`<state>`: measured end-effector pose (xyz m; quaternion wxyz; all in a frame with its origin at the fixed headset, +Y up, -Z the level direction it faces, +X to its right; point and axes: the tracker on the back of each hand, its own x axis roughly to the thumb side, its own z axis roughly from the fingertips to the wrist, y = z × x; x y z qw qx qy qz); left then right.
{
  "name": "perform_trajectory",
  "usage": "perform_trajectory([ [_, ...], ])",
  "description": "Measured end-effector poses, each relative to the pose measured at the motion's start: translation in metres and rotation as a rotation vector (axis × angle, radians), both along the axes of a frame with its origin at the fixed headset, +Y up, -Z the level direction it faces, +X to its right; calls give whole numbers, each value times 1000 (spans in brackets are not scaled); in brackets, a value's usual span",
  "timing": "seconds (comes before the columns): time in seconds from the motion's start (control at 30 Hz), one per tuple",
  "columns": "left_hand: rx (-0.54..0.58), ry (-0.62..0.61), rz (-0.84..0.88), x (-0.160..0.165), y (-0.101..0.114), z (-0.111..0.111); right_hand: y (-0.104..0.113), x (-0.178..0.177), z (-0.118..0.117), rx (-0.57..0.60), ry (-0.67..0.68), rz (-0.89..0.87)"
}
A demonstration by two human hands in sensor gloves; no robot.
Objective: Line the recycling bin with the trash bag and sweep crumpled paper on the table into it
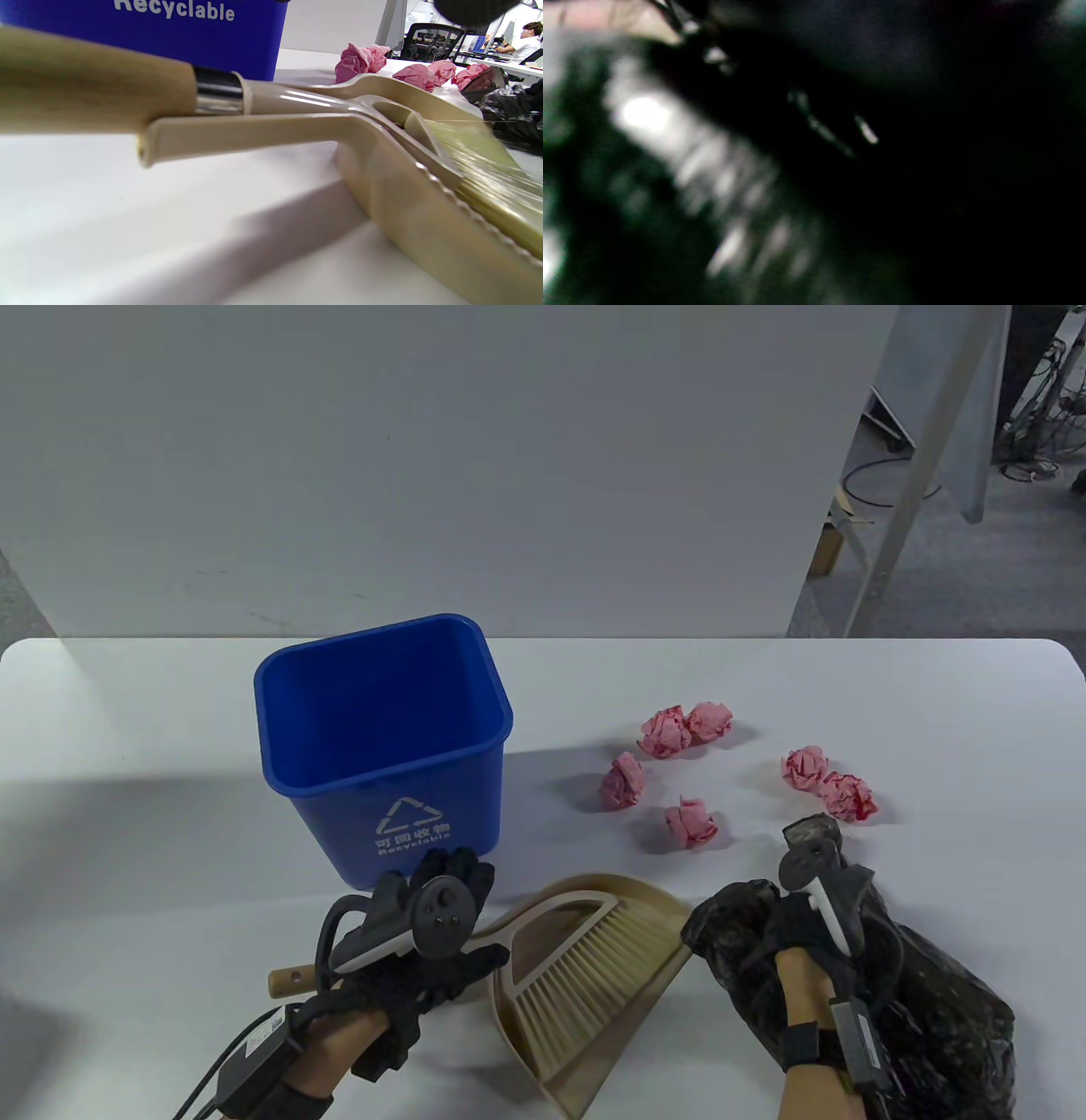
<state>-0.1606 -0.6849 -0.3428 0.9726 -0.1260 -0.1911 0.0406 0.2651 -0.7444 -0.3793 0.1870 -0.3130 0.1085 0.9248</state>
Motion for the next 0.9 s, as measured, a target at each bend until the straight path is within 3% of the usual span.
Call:
perform_trajectory([
  [0.1, 7, 2, 2, 0, 0, 0, 4, 5, 4, 93, -31, -104],
  [0.23, 19, 6, 15, -1, 3, 0, 26, 3, 6, 316, -10, -169],
  [0.33, 29, 13, 38, -2, 6, 1, 49, -16, 9, 535, 117, -279],
  [0.53, 28, 13, 118, -5, 12, 2, 80, -66, 21, 793, 402, -407],
  [0.7, 52, -5, 276, -8, 18, 4, 90, -110, 32, 860, 640, -388],
  [0.9, -42, -35, 569, -15, 21, 3, 92, -173, 51, 850, 961, -96],
])
